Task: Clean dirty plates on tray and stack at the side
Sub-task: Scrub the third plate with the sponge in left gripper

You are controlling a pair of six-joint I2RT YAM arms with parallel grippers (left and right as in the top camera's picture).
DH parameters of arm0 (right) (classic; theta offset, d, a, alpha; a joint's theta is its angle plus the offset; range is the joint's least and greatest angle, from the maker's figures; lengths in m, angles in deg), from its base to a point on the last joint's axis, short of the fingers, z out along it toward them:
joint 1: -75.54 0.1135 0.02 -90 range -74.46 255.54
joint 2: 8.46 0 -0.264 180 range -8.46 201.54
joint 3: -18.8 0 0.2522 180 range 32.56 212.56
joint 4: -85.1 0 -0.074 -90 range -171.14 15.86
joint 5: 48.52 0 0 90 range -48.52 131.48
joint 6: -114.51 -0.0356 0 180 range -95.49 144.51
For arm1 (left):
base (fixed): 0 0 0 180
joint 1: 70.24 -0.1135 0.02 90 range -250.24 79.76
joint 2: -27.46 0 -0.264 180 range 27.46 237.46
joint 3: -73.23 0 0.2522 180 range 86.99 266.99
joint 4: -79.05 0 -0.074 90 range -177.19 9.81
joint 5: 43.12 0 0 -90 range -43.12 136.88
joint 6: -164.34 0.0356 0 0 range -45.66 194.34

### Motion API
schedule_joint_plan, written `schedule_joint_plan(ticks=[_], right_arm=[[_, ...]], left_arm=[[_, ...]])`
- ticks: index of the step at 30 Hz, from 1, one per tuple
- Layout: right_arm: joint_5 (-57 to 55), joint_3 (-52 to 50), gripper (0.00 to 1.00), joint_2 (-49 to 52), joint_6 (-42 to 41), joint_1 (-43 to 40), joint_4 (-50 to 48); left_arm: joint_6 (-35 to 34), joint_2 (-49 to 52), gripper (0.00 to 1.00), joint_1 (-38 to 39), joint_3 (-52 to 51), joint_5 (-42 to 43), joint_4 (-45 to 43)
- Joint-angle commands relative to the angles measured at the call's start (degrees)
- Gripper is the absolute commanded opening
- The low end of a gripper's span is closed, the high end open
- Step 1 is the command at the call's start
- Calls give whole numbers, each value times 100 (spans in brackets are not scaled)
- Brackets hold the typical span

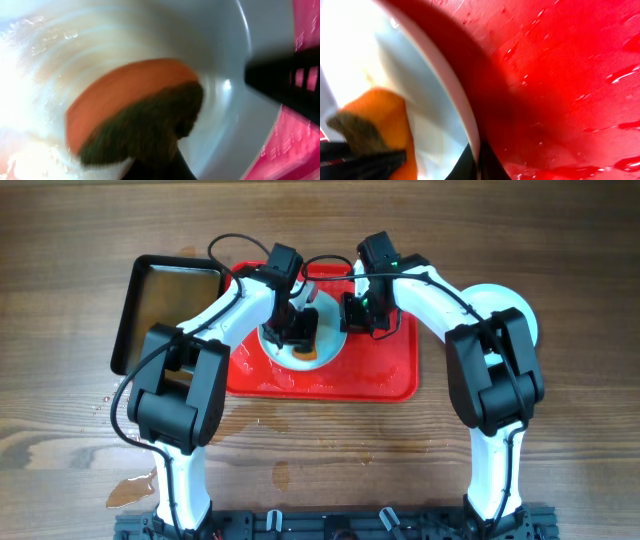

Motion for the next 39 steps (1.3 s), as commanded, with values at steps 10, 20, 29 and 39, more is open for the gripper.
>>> schedule_joint_plan(ticks=[10,20,29,39], right_arm=[[153,-79,4,140,-9,42,-11],[151,-79,4,140,-79,42,-68],[136,-79,4,140,-94,42,-66],[131,-79,5,140,-131,42,-63]], left_arm=[[-2557,286,4,57,-116,-3748,212],[-127,286,4,175,-116,-2159,874],[1390,286,4,186,-116,101,466],[-260,289,4,153,-116,-951,-1108]])
